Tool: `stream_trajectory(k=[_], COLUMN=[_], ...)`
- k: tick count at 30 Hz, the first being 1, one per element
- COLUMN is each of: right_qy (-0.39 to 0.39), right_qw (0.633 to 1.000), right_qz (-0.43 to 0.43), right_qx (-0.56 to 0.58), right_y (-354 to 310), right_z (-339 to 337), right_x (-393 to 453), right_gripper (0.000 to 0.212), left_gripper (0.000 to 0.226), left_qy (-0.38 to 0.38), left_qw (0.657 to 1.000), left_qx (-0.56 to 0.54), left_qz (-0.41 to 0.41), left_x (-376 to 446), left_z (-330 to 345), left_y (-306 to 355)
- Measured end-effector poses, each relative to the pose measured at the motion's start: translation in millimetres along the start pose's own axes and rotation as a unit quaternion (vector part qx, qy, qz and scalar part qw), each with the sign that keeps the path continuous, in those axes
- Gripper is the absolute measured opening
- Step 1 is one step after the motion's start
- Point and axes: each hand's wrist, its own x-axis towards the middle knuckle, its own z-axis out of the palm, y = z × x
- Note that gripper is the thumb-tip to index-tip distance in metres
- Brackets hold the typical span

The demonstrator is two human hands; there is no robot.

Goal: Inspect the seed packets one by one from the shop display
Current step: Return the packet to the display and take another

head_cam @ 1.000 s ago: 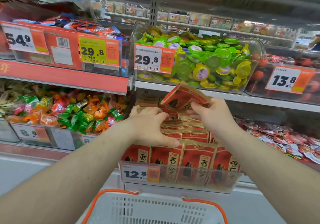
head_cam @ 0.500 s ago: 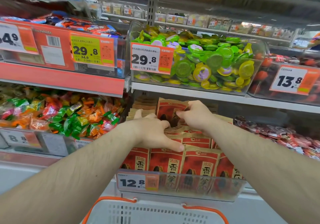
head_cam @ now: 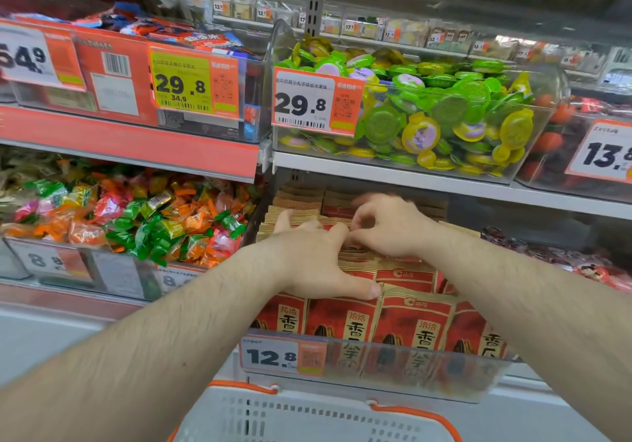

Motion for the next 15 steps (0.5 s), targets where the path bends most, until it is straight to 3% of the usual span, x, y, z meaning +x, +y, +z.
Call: stream_trajectory(k=[4,12,15], right_qy=[-0.066,-0.135,-0.158], right_qw=[0.996,0.988,0.984], right_qz=[0.021,0.062,0.058], right_qx=[-0.056,-0.047,-0.051], right_y=[-7,-18,-19], right_z=[1,1,2], right_x=[18,38,37], right_gripper=[0.034,0.021,0.027], left_gripper=[0.075,0.078,0.084], left_qy=[0.01,0.006,-0.002], left_qw=[1.0,1.0,1.0], left_qx=[-0.013,0.013,0.028], left_qz=[0.002,0.01,0.014], left_x=[0,-1,1], left_z=[1,1,2], left_y=[0,2,1])
